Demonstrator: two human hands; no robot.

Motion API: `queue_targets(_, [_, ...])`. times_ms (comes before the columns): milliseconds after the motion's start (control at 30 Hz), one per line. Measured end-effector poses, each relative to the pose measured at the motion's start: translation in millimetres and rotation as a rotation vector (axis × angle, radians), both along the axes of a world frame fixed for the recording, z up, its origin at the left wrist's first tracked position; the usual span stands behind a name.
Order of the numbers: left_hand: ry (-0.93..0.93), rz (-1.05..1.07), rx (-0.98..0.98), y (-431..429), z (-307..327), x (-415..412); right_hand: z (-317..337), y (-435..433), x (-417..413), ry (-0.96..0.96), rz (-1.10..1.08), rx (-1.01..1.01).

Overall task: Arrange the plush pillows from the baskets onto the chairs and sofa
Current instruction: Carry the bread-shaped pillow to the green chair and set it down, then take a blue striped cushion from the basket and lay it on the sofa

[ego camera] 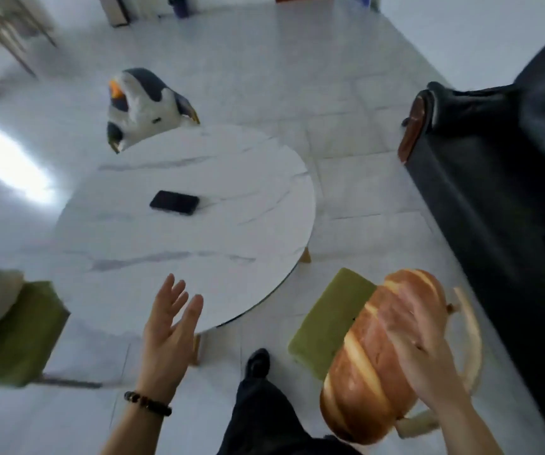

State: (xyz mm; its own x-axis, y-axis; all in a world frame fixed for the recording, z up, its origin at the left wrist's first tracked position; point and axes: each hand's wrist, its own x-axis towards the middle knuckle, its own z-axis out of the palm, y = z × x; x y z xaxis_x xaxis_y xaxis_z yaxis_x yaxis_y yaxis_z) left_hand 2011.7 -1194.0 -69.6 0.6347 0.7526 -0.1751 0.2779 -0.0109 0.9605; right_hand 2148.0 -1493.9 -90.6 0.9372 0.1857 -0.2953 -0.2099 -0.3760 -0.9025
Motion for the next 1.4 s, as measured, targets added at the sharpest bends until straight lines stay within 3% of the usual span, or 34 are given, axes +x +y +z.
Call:
queue_targets(233, [0.202, 0.42, 0.062, -40.3, 14.8, -199.7, -10.5, 74.5, -47.1, 0.108, 0.513, 0.096])
queue_targets(400, [0.155, 0.844, 0.09, -70.9, 31.7, -336.3, 8.7, 161.2, -124.0, 0.026, 0.899, 0.104])
queue_targets(667, [0.023, 1.424, -0.032, -120.7, 12.0, -532.9, 22.1, 289.8, -337.3, -0.092, 1.417, 0.051])
queue_targets(800, [-0.04, 1.614, -0.022, -113.0, 5.2, -629.8, 19.8, 344.4, -460.2, -0.083, 1.564, 0.037])
queue_targets(1100, [-0.06, 1.609, 0.009, 14.9, 12.4, -790.1, 23.9, 469.3, -636.5, -0.097, 1.706, 0.084])
queue_targets(1400, [-0.012, 1.569, -0.006, 258.6, -28.9, -937.0, -43.2, 693.5, -788.4, -0.037, 1.675, 0.12])
